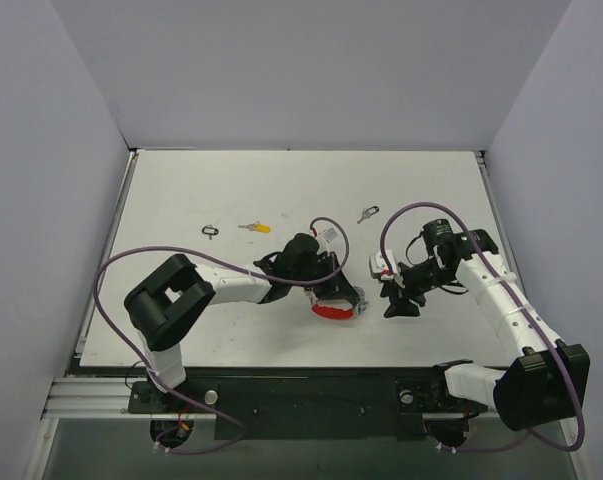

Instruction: Put the keys on the keyring

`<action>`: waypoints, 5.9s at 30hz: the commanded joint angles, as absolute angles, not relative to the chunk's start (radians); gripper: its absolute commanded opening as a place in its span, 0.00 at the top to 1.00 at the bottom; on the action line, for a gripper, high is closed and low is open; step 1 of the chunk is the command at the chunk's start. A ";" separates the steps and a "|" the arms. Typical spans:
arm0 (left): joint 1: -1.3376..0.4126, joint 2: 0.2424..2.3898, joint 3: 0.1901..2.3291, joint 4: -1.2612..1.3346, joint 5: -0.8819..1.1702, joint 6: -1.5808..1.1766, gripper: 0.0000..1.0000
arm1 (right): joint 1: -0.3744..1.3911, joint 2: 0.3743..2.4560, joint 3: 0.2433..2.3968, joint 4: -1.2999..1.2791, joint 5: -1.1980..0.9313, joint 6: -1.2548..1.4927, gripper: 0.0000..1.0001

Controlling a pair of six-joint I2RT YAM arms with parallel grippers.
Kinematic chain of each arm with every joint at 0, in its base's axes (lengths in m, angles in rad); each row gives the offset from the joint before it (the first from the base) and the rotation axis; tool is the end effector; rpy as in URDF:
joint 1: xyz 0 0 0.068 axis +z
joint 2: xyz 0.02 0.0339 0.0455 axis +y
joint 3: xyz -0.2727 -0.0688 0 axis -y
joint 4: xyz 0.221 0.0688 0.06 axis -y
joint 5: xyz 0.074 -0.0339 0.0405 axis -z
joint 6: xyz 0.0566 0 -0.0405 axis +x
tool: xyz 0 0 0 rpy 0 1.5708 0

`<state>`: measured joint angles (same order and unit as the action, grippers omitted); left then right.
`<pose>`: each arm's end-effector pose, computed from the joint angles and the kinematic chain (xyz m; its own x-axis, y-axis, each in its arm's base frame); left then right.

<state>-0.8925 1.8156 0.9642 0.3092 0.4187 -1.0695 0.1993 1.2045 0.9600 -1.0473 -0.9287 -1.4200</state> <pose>0.2234 -0.3139 0.1865 -0.9711 -0.0718 -0.2276 0.1629 0.4975 -0.8520 0.1684 0.0803 0.2691 0.1894 -0.5658 -0.8025 -0.9819 -0.1065 -0.1566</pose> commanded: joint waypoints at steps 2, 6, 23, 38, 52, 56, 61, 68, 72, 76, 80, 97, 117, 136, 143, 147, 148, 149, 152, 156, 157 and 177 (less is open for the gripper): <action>-0.851 1.721 0.942 0.468 0.498 -1.184 1.00 | 0.233 1.163 0.969 -0.832 -0.862 -1.275 0.55; -0.824 1.655 0.963 0.376 0.515 -1.143 1.00 | 0.233 1.161 1.002 -0.789 -0.874 -1.209 0.55; -0.756 1.480 1.124 -0.248 0.595 -0.635 1.00 | 0.252 1.190 1.098 -0.781 -1.064 -1.046 0.55; -0.732 1.491 1.042 -0.099 0.650 -0.708 1.00 | 0.436 1.252 1.095 -0.779 -1.014 -1.031 0.55; -0.742 1.597 0.934 0.411 0.641 -1.078 1.00 | 0.445 1.190 1.023 -0.701 -0.871 -0.835 0.55; -0.762 1.644 0.945 0.468 0.620 -1.126 1.00 | 0.399 1.180 1.014 -0.621 -0.845 -0.678 0.55; -0.773 1.672 0.950 0.503 0.572 -1.158 1.00 | 0.388 1.158 0.979 -0.615 -0.867 -0.666 0.55; -0.776 1.666 0.922 0.569 0.492 -1.253 1.00 | 0.350 1.166 1.029 -0.564 -0.742 -0.488 0.55; -0.776 1.658 0.923 0.568 0.430 -1.293 1.00 | 0.330 1.158 1.074 -0.571 -0.717 -0.454 0.55; -0.776 1.690 0.948 0.566 0.414 -1.308 1.00 | 0.327 1.172 1.095 -0.568 -0.670 -0.423 0.56; -0.782 1.723 0.974 0.568 0.400 -1.315 1.00 | 0.325 1.172 1.091 -0.551 -0.649 -0.407 0.58; -0.792 1.796 1.046 0.572 0.410 -1.325 1.00 | 0.448 1.187 1.011 -0.417 -0.353 -0.446 0.55; -0.790 1.801 1.043 0.591 0.419 -1.327 1.00 | 0.495 1.244 1.017 -0.394 -0.213 -0.466 0.60; -0.790 1.809 1.043 0.574 0.420 -1.310 1.00 | 0.456 1.172 1.029 -0.380 -0.227 -0.405 0.67; -0.790 1.812 1.046 0.574 0.426 -1.309 1.00 | 0.443 1.181 1.028 -0.376 -0.239 -0.396 0.68; -0.788 1.812 1.046 0.574 0.428 -1.310 1.00 | 0.439 1.195 1.038 -0.376 -0.244 -0.393 0.69; -0.788 1.812 1.046 0.574 0.429 -1.310 1.00 | 0.437 1.195 1.046 -0.383 -0.268 -0.397 0.69; -0.788 1.812 1.046 0.574 0.428 -1.309 1.00 | 0.437 1.193 1.048 -0.396 -0.290 -0.425 0.65; -0.787 1.815 1.045 0.574 0.430 -1.307 1.00 | 0.437 1.200 1.069 -0.449 -0.377 -0.483 0.55; -0.782 1.816 1.040 0.572 0.436 -1.301 1.00 | 0.436 1.229 1.095 -0.489 -0.408 -0.604 0.53; -0.784 1.816 1.035 0.571 0.436 -1.301 1.00 | 0.434 1.239 1.100 -0.498 -0.420 -0.650 0.53; -0.776 1.829 1.031 0.586 0.462 -1.302 1.00 | 0.403 1.362 1.155 -0.546 -0.500 -0.787 0.67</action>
<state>-0.7818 1.8183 1.0103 0.5346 0.4397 -1.3052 0.3996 1.3403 1.1278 -0.5171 -0.4641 -0.7643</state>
